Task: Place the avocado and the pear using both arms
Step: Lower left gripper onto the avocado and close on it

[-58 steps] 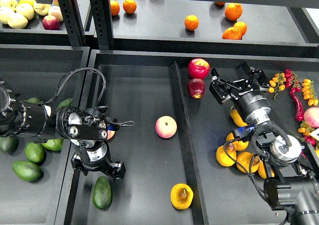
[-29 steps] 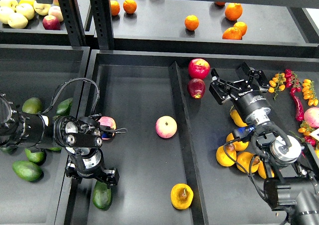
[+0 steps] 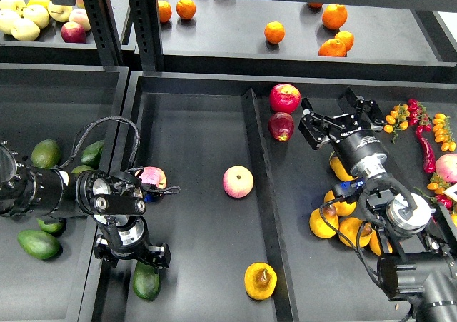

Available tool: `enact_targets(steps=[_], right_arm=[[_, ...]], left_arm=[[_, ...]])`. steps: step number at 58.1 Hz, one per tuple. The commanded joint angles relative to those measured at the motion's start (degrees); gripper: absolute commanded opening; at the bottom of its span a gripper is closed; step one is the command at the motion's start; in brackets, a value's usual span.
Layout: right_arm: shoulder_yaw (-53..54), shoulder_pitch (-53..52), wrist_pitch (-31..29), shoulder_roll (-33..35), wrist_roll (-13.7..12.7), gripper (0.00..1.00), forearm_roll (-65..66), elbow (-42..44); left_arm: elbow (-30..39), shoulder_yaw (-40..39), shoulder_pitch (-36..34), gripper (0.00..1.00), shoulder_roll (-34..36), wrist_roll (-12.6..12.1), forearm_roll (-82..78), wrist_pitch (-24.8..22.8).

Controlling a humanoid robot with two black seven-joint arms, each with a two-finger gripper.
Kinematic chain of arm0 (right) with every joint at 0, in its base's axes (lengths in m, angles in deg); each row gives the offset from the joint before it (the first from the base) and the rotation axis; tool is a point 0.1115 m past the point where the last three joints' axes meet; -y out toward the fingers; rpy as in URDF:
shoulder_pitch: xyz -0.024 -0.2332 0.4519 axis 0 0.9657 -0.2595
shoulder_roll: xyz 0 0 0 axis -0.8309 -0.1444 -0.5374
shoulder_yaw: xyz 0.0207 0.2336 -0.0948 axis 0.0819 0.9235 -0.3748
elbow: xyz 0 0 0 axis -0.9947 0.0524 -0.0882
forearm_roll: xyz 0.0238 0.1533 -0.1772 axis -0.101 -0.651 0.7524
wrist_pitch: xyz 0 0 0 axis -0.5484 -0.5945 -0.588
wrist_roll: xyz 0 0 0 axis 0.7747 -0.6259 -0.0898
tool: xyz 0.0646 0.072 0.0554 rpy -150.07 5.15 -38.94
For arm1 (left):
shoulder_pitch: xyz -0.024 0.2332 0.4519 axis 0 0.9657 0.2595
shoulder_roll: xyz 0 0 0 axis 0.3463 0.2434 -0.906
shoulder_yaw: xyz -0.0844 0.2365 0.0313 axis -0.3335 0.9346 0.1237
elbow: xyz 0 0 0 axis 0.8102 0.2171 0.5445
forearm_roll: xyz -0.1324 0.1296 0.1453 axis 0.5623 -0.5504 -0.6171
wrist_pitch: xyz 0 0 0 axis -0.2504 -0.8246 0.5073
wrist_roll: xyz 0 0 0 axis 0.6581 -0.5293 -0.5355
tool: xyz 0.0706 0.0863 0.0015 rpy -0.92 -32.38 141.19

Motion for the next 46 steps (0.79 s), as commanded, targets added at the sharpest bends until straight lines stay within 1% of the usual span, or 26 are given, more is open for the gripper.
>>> enact_targets(steps=[1, 6, 20, 30, 37, 46], right_arm=[[-0.06, 0.00, 0.00, 0.00, 0.00, 0.99, 0.00, 0.00], [-0.15, 0.00, 0.00, 0.00, 0.00, 0.99, 0.00, 0.00], [-0.15, 0.00, 0.00, 0.00, 0.00, 0.99, 0.00, 0.00], [-0.15, 0.00, 0.00, 0.00, 0.00, 0.99, 0.00, 0.00], [-0.15, 0.09, -0.09, 0.00, 0.00, 0.99, 0.00, 0.00], [-0.15, 0.09, -0.26, 0.00, 0.00, 0.99, 0.00, -0.09]], left_arm=[[-0.02, -1.03, 0.52, 0.99, 0.00, 0.00, -0.07, 0.00], [-0.20, -2.26, 2.27, 0.99, 0.00, 0.00, -0.25, 0.00], [-2.57, -4.37, 4.47, 0.99, 0.00, 0.00, -0.86, 0.00], [-2.66, -4.81, 4.74, 0.99, 0.00, 0.00, -1.48, 0.00], [-3.01, -4.81, 4.82, 0.93, 0.00, 0.00, -1.39, 0.00], [-3.54, -4.81, 4.82, 0.82, 0.00, 0.00, -1.39, 0.00]])
